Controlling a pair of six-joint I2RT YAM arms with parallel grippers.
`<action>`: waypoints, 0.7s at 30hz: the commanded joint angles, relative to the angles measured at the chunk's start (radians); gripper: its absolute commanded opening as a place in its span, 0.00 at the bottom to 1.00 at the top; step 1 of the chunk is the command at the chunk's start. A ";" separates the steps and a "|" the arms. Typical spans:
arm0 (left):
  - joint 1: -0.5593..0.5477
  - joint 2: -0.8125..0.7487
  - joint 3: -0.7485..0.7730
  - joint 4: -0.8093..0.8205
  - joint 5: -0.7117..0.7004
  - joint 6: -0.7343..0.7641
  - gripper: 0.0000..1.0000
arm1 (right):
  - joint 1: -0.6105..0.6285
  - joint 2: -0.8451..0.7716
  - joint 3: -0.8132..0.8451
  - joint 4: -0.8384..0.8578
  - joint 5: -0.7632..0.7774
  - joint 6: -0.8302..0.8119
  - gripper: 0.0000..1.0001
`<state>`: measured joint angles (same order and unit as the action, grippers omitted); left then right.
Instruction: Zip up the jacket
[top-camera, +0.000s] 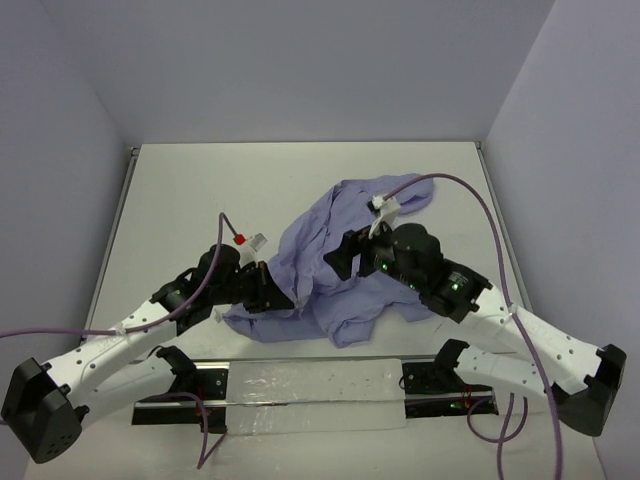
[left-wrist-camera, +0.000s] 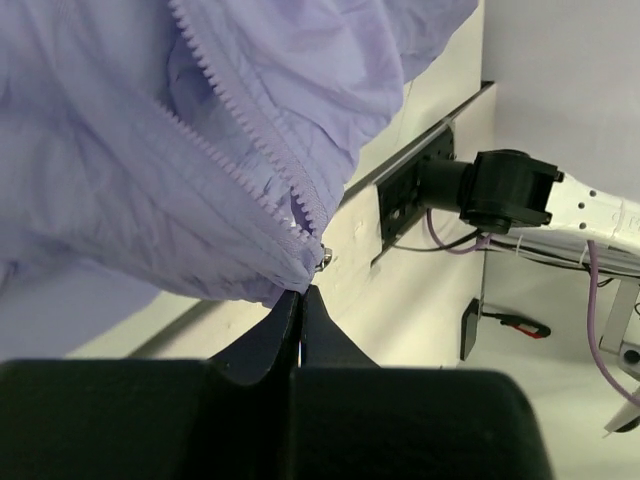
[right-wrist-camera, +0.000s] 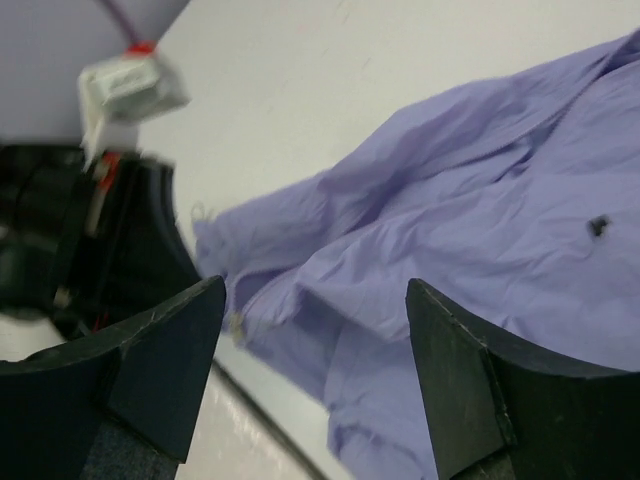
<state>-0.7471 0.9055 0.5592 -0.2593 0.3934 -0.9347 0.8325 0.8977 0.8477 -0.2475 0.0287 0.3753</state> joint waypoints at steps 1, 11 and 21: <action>-0.003 -0.039 0.062 -0.114 0.034 -0.036 0.00 | 0.172 -0.024 -0.010 -0.143 0.188 -0.036 0.72; -0.003 -0.052 0.059 -0.100 0.000 -0.055 0.00 | 0.478 -0.003 -0.343 0.377 0.288 0.206 0.77; -0.003 -0.053 0.061 -0.075 -0.020 -0.051 0.00 | 0.551 0.193 -0.306 0.465 0.320 0.083 0.77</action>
<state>-0.7471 0.8589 0.5804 -0.3607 0.3779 -0.9833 1.3769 1.0516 0.4800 0.1185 0.2988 0.5055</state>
